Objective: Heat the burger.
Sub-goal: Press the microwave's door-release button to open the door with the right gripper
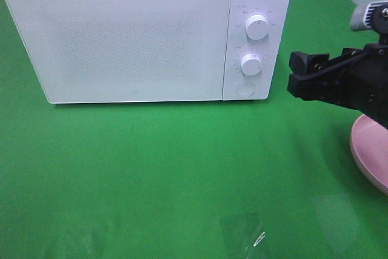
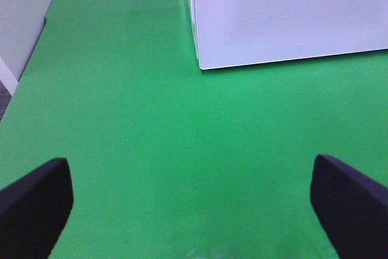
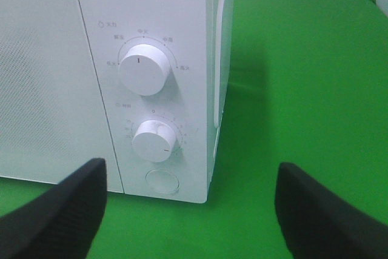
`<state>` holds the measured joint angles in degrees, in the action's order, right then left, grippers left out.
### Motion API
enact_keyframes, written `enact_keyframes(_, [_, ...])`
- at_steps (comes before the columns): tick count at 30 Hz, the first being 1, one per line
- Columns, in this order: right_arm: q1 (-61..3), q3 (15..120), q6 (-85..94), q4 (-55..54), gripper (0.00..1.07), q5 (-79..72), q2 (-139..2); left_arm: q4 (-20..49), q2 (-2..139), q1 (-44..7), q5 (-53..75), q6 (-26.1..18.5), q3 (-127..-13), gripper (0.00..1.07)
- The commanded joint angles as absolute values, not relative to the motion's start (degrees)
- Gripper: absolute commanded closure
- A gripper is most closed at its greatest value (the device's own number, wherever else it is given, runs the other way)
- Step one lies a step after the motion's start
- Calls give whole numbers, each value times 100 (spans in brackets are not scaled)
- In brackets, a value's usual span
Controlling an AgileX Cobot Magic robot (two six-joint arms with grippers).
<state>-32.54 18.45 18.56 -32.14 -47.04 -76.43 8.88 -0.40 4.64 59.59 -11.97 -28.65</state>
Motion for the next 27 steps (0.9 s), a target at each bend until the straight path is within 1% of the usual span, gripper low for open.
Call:
enact_keyframes(1, [-3633, 1856, 2051, -3747, 32, -5346, -8004, 917, -166, 464, 5959, -1163, -2848, 7])
enact_keyframes(2, [-3633, 1856, 2051, -3747, 32, -5346, -8004, 917, -166, 464, 5959, -1163, -2848, 7])
enact_keyframes(3, [-3856, 1919, 2080, -3890, 32, -5455, -8193, 917, -166, 464, 5959, -1163, -2848, 7])
enact_keyframes(4, [-3856, 1919, 2080, -3890, 32, -5455, -8193, 917, -166, 464, 5959, -1163, -2848, 7])
enact_keyframes(6, [-4160, 2103, 2097, -4039, 32, -5541, -8577, 917, -166, 464, 5959, -1163, -2848, 7])
enact_keyframes(10, [-4360, 2252, 2086, -4188, 32, -5747, -8961, 917, -166, 464, 5959, -1163, -2848, 7])
enact_keyframes(17, [-4412, 2435, 1994, -4693, 32, -5879, -9397, 917, -166, 464, 5959, -1163, -2848, 7])
enact_keyframes(20, [-4412, 2435, 1805, -4727, 32, -5907, -9414, 917, -166, 464, 5959, -1163, -2848, 7])
enact_keyframes(21, [-4412, 2435, 1387, -4727, 32, -5907, -9414, 917, -166, 464, 5959, -1163, -2848, 7])
enact_keyframes(22, [-4412, 2435, 1387, -4727, 32, -5907, -9414, 917, -166, 464, 5959, -1163, -2848, 7])
enact_keyframes(23, [-4412, 2435, 842, -4727, 32, -5879, -9414, 917, -166, 464, 5959, -1163, -2848, 7])
enact_keyframes(24, [-4412, 2435, 842, -4727, 32, -5879, -9414, 917, -166, 464, 5959, -1163, -2848, 7])
enact_keyframes(25, [-4412, 2435, 212, -4727, 32, -5873, -9414, 917, -166, 464, 5959, -1163, -2848, 7])
enact_keyframes(26, [-4412, 2435, 212, -4727, 32, -5873, -9414, 917, -166, 464, 5959, -1163, -2848, 7])
enact_keyframes(27, [-4412, 2435, -476, -4727, 33, -5873, -9414, 917, -166, 464, 5959, -1163, -2848, 7])
